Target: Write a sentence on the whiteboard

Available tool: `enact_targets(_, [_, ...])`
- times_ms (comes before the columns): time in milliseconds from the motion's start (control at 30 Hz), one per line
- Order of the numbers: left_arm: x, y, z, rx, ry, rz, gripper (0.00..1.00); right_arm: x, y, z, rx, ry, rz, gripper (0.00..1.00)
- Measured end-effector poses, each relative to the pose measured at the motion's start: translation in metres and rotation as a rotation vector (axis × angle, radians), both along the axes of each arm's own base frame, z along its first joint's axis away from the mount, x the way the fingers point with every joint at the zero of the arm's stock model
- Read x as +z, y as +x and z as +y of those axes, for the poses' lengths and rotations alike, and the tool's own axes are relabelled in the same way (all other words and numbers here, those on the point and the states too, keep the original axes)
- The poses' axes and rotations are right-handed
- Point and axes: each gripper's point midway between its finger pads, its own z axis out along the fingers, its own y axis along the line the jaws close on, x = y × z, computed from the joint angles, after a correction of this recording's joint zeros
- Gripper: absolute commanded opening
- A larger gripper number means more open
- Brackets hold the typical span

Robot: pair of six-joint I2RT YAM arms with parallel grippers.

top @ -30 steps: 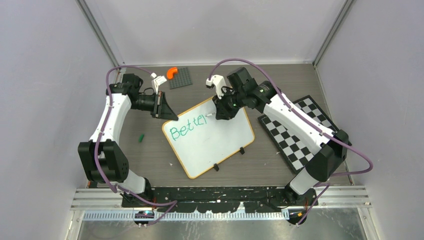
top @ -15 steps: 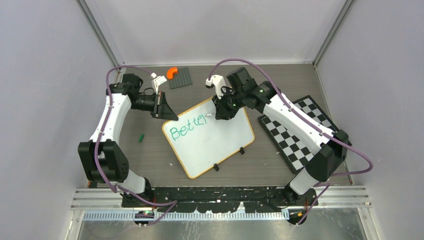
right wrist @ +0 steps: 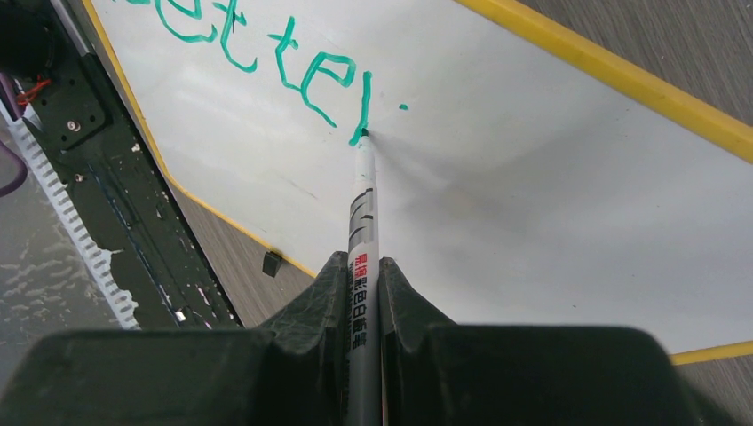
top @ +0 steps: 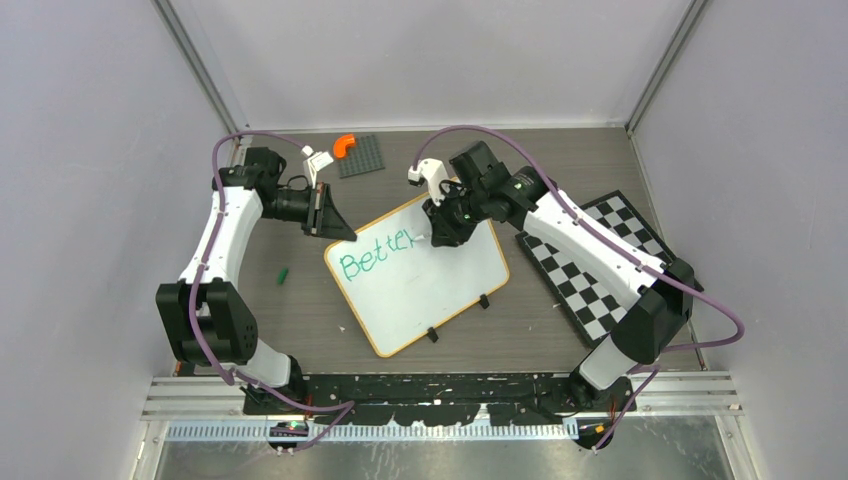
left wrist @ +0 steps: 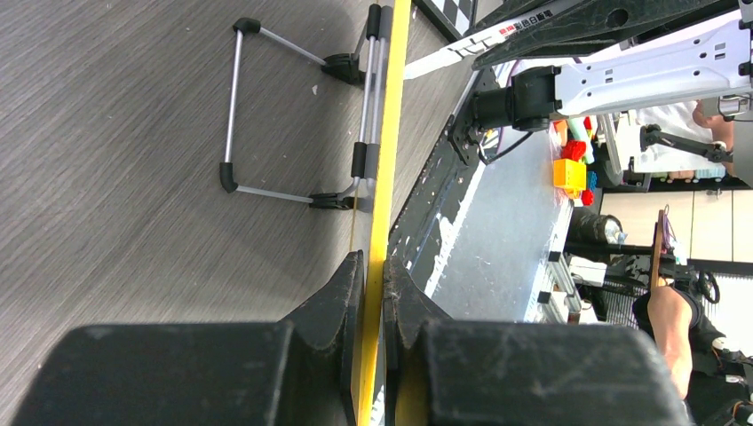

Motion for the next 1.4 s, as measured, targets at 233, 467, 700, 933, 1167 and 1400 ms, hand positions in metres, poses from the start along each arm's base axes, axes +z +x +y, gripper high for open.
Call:
enact_targets(233, [0.000,0.000,0.000,0.000,0.001,-0.001,0.00,0.000,0.003,0.000,-0.009,-0.006,-0.008,0.00])
enact_targets(467, [-0.001,0.000,0.000,0.001,0.004,-0.002,0.00,0.004,0.008,0.002,-0.012,-0.004,-0.012,0.00])
enact_targets(700, [-0.001,0.000,0.001,0.001,0.006,0.002,0.00,0.007,0.012,0.001,-0.021,0.001,-0.018,0.00])
enact_targets(933, [-0.001,0.000,0.001,0.002,0.007,0.004,0.00,0.010,0.018,-0.002,-0.038,0.006,-0.026,0.00])
enact_targets(1167, [-0.001,0.000,0.001,0.002,0.008,0.005,0.00,0.013,0.019,-0.003,-0.043,0.006,-0.032,0.00])
enact_targets(1400, [-0.001,-0.001,0.001,0.002,0.006,0.009,0.00,0.017,0.016,-0.002,-0.027,0.025,-0.017,0.00])
